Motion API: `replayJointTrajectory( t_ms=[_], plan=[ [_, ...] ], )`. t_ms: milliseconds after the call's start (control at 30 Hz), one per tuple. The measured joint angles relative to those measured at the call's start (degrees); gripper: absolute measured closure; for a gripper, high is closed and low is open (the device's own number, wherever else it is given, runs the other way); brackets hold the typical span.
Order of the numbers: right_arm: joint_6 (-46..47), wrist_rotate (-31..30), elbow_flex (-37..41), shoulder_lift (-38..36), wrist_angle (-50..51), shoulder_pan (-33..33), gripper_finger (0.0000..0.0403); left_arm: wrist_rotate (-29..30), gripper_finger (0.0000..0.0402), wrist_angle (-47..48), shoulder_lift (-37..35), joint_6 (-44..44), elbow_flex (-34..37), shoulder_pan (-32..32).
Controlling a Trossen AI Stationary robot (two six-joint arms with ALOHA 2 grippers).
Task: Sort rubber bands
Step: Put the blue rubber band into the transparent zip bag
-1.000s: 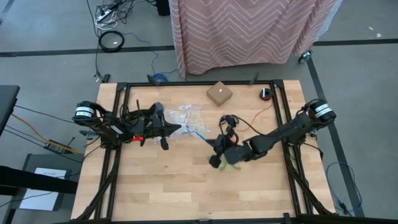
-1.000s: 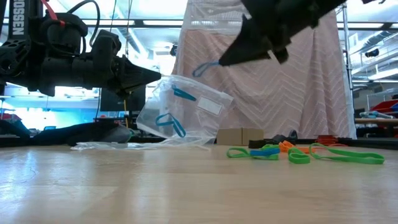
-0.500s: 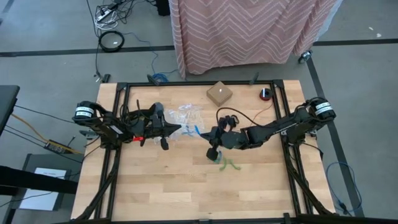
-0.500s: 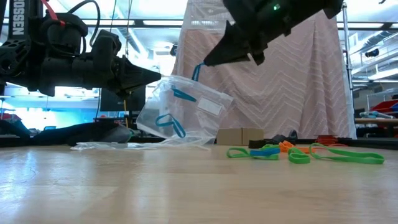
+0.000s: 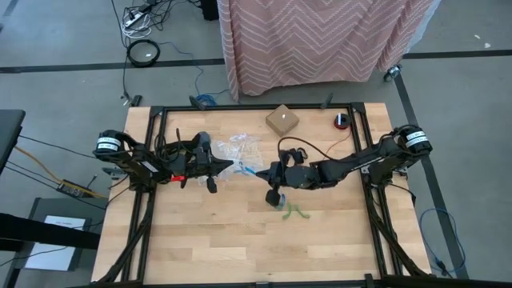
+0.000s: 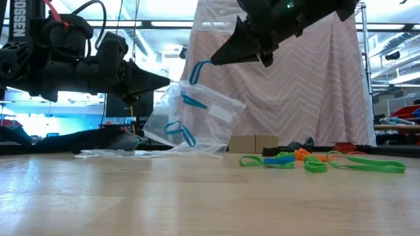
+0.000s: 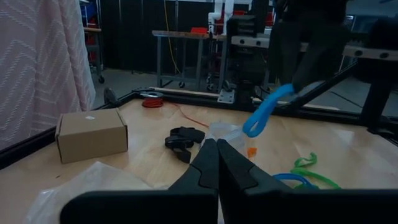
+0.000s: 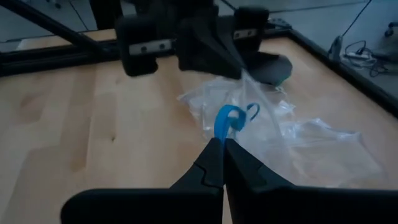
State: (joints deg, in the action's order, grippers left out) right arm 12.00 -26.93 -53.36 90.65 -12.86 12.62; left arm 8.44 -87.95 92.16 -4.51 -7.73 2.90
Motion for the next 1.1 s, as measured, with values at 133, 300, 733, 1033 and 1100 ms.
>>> replayJointTrajectory(
  t_ms=[133,300,733,1033,1100],
  plan=[
    [-3.53,0.94,0.0,0.0,-3.01,-0.04,0.0403,-0.01,0.0401,0.01,0.0,0.01,0.0,0.0],
    [-2.75,1.1,0.0,0.0,-0.48,-0.53,0.0403,0.01,0.0401,0.01,0.0,1.08,0.0,0.0],
    [-1.12,1.1,0.0,0.0,3.23,-1.91,0.0403,-0.01,0.0401,0.01,0.0,1.09,0.0,0.0],
    [0.91,6.7,0.0,0.02,7.91,-4.54,0.0403,0.0,0.0401,0.02,0.0,1.08,0.0,0.0],
    [0.63,8.39,0.0,0.02,7.91,-5.3,0.0403,-0.01,0.0401,0.03,0.0,1.07,0.0,0.0]
  ],
)
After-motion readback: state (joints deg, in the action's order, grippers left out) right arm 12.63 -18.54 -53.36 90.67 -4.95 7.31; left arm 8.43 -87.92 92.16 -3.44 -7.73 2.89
